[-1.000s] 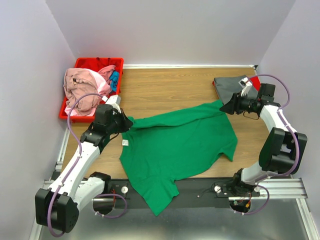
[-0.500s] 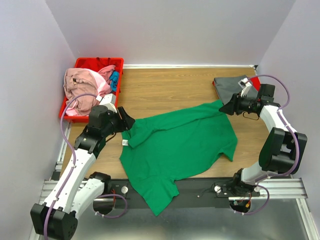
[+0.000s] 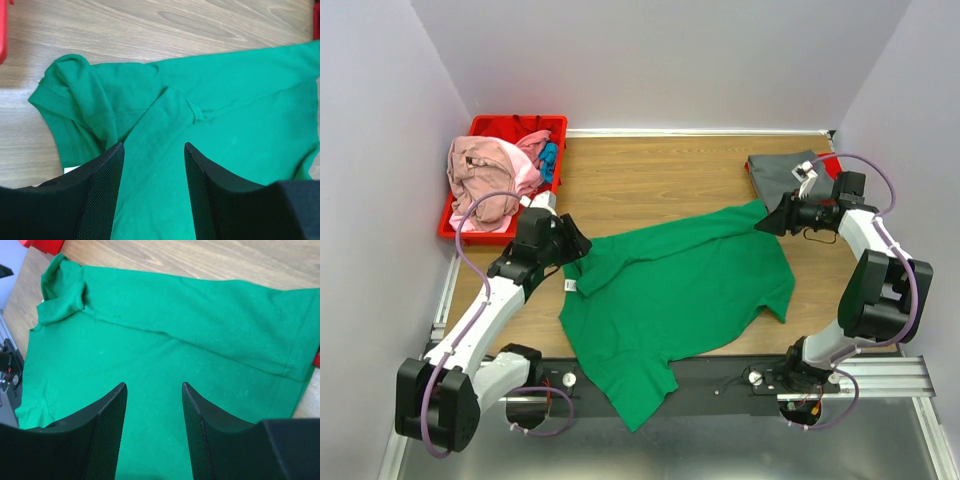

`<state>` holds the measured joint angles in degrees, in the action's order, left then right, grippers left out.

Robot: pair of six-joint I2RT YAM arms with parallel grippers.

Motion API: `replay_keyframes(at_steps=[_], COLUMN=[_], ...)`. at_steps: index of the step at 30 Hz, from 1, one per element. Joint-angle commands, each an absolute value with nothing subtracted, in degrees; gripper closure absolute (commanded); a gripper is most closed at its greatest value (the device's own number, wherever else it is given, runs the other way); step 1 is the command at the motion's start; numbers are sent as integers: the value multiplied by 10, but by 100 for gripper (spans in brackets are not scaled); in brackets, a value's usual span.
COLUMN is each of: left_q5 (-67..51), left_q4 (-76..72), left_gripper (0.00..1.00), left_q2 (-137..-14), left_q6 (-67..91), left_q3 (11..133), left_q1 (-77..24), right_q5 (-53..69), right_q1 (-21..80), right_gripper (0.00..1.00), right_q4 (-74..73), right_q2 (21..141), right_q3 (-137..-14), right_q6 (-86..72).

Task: Fold and stack the t-shirts
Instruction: Fold the tshirt

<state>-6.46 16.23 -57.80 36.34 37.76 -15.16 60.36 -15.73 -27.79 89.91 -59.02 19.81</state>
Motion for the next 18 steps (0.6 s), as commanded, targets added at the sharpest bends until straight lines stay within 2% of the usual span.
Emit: replay_keyframes(at_steps=[1, 11, 15, 18], left_q5=[-15, 84, 98, 106], left_q4=[123, 84, 75, 90], left_gripper=[41, 41, 41, 41], left_q2=[-570, -414, -360, -375], left_q6=[382, 521, 563, 573], left_q3=[362, 257, 213, 212], left_q1=[-156, -156, -155, -155], right_q5=[622, 551, 425, 342], right_q1=[-156, -149, -149, -149], right_gripper=[45, 45, 45, 44], right_q4=[-309, -313, -312, -309], right_q2=[909, 930, 947, 958], right_q3=[-601, -613, -624, -619], right_q6=[228, 228, 219, 228])
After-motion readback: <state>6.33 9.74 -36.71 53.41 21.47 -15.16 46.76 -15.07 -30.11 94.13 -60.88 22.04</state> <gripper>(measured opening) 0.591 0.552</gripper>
